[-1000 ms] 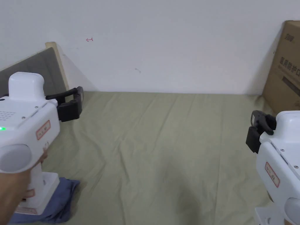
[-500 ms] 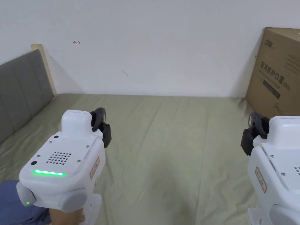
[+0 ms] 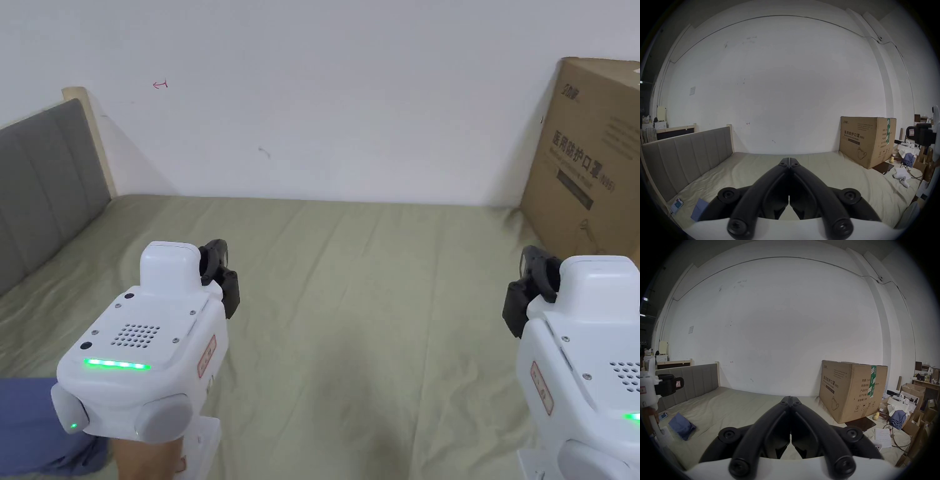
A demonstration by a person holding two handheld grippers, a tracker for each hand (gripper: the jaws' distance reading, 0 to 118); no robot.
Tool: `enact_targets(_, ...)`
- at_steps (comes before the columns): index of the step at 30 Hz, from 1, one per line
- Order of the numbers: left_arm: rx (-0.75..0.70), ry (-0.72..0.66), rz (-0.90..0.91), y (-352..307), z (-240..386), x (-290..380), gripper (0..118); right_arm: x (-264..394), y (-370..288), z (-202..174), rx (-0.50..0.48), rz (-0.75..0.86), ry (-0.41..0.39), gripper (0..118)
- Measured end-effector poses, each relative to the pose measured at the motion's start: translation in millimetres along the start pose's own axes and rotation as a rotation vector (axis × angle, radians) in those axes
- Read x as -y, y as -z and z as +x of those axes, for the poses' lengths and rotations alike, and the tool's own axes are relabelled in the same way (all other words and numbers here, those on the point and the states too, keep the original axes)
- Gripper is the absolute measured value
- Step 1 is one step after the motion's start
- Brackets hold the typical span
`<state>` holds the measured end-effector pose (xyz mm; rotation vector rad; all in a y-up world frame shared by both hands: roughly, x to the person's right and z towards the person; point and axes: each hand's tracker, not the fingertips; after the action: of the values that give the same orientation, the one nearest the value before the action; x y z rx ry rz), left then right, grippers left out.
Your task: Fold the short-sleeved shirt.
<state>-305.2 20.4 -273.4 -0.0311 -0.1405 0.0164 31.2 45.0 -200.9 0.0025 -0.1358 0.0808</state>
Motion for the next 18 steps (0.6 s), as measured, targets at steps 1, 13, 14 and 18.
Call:
enact_targets(1,-0.004,0.009,-0.001,-1.3,1.0,-0.5,0,0.0,0.4,-0.6,0.001,-0.001,-0.004,0)
enact_targets(13,-0.007,0.001,0.0,-2.0,-0.4,0.6,0,-0.8,-0.9,-4.3,-0.003,0.002,-0.02,0)
enact_targets(14,-0.011,0.005,0.001,-1.8,-0.2,1.2,0,-0.9,-1.0,-4.1,-0.005,0.001,-0.018,0)
enact_targets(18,-0.008,0.007,-0.008,-1.4,0.1,2.9,0,-1.4,-2.1,-3.9,-0.007,0.005,-0.012,0)
